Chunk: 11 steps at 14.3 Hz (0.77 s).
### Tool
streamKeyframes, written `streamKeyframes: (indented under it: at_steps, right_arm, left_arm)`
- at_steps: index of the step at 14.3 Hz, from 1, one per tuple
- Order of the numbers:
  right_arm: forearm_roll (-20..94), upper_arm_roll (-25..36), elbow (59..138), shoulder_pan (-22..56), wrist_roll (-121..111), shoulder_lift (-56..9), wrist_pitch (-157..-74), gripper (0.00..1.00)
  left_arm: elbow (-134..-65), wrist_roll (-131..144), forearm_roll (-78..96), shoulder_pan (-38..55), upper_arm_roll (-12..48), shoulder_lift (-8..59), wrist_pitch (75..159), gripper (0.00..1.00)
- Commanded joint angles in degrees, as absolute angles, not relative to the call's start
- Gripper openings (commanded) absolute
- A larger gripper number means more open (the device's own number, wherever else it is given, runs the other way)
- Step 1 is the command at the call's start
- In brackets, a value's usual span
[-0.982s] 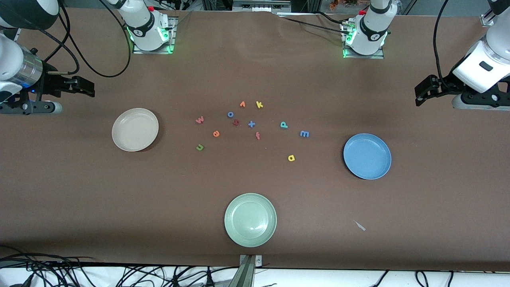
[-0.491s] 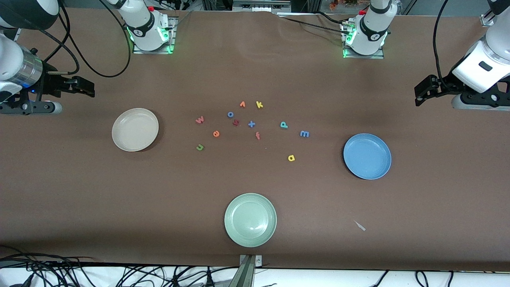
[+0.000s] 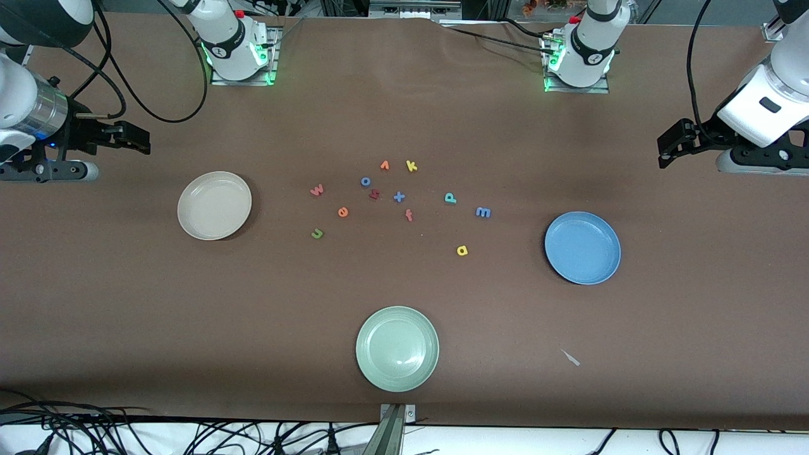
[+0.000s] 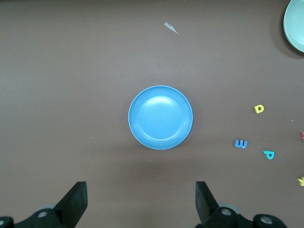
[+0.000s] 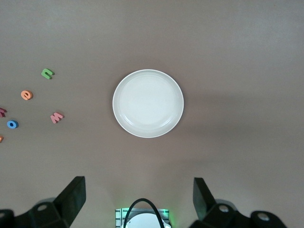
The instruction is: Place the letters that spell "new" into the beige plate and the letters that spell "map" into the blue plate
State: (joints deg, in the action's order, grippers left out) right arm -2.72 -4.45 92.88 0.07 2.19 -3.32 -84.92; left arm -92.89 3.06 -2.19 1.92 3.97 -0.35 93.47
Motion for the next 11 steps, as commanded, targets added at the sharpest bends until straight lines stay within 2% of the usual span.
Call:
streamKeyframes:
  at_steps: [1,11]
  right_arm:
    - [-2.11,-4.92,92.11,-0.09,2.64,-3.43,-85.25,1.00]
    - [-2.46,-4.92,92.46,-0.09,2.64,-3.69,-86.57,1.00]
  left_arm:
    - [-91.23,1.93,-2.20,1.85,4.04,0.26,92.20,1.00]
    - [-91.32,2.03,-2.20,1.85,4.04,0.26,92.20,1.00]
